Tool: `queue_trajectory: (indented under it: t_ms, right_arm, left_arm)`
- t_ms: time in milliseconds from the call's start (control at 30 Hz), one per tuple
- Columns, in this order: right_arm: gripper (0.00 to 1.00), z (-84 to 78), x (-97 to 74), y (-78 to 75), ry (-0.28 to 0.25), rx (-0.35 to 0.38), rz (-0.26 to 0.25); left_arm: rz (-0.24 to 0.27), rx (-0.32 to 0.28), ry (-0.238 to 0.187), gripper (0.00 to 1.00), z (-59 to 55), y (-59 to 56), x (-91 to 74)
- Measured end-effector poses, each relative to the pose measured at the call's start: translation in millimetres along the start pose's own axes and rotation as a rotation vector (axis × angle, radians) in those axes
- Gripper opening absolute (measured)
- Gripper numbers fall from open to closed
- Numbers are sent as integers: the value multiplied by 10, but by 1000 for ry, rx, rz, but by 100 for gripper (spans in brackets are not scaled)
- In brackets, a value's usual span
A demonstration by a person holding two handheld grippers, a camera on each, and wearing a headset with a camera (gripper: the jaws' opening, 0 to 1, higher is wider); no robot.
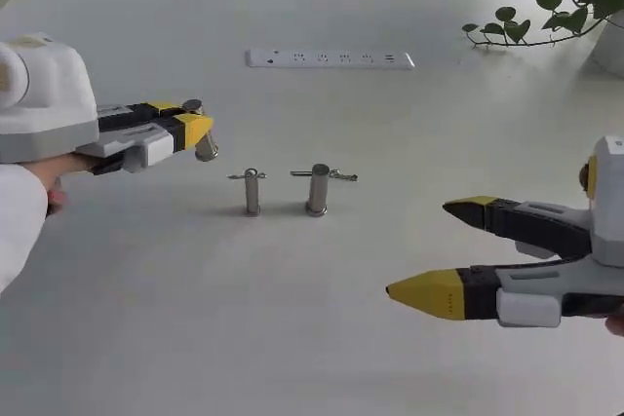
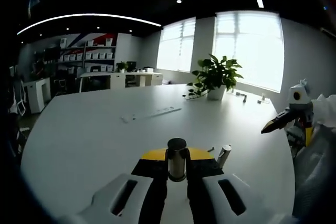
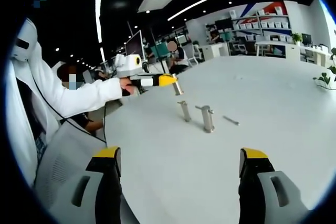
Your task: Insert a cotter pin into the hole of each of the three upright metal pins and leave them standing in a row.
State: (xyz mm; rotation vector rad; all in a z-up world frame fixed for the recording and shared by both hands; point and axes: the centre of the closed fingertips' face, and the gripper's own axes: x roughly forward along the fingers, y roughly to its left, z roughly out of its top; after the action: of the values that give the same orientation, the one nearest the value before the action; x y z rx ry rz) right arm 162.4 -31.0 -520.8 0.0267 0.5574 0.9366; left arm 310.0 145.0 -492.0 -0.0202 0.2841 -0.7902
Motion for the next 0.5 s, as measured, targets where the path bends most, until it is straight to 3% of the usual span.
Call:
queue_trajectory:
  t_ms: [233, 367, 500]
  right_arm:
    - [91, -33, -51, 30, -3, -5, -6]
    - [91, -42, -79, 28, -14, 1, -14]
    - [91, -68, -94, 21, -17, 9, -21]
  left_arm:
    - [-72, 47, -2, 10, 88, -322, -109]
    - [-114, 57, 11, 10, 49, -499, -118]
    - [-178, 128, 51, 10, -72, -707, -89]
